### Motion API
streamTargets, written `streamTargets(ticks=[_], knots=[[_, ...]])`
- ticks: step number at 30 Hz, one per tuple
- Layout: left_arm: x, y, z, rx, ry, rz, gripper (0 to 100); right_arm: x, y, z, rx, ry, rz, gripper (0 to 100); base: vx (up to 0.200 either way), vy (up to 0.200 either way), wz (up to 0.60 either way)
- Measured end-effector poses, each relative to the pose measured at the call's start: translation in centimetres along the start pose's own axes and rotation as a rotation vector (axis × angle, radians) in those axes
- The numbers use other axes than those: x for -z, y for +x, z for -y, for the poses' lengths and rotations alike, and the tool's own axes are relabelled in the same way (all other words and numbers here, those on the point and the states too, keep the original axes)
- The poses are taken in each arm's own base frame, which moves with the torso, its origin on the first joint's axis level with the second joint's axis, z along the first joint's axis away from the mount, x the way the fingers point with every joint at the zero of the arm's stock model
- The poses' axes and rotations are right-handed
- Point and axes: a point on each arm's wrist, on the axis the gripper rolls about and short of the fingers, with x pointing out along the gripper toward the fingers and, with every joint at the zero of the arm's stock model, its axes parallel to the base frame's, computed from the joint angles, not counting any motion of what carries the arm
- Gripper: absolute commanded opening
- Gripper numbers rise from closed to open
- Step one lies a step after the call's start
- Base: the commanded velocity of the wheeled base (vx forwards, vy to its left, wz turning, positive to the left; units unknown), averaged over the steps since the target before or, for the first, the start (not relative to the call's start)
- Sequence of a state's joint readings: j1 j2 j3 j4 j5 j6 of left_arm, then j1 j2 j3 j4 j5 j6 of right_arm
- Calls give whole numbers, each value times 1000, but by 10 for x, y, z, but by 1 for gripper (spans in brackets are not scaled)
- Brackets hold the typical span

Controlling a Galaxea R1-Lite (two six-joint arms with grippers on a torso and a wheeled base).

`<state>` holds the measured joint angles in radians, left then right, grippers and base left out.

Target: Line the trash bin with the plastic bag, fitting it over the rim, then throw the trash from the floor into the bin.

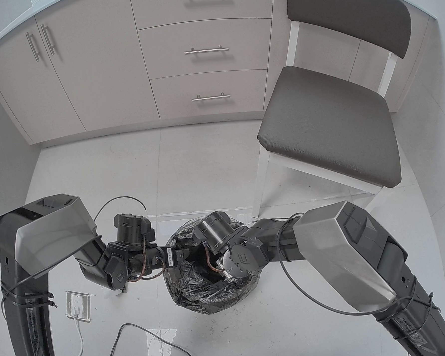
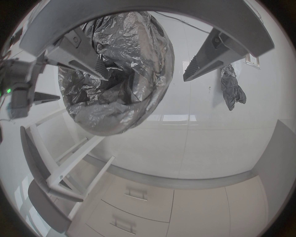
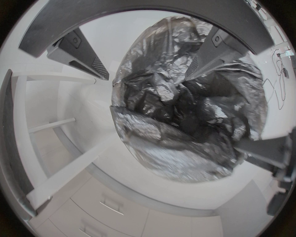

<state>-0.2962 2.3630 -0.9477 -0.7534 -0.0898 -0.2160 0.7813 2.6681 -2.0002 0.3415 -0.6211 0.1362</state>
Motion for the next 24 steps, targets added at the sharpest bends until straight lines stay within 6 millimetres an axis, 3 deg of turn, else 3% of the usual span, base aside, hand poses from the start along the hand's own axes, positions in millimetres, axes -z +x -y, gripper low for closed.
streamTargets(ticks=[13, 24], knots=[[22, 36, -7, -63, 68, -136, 100, -17, -38, -6, -38, 42, 84, 100, 0, 0, 0], [23, 46, -11, -74, 60, -177, 100, -29, -52, -15, -102, 61, 183, 100, 0, 0, 0]])
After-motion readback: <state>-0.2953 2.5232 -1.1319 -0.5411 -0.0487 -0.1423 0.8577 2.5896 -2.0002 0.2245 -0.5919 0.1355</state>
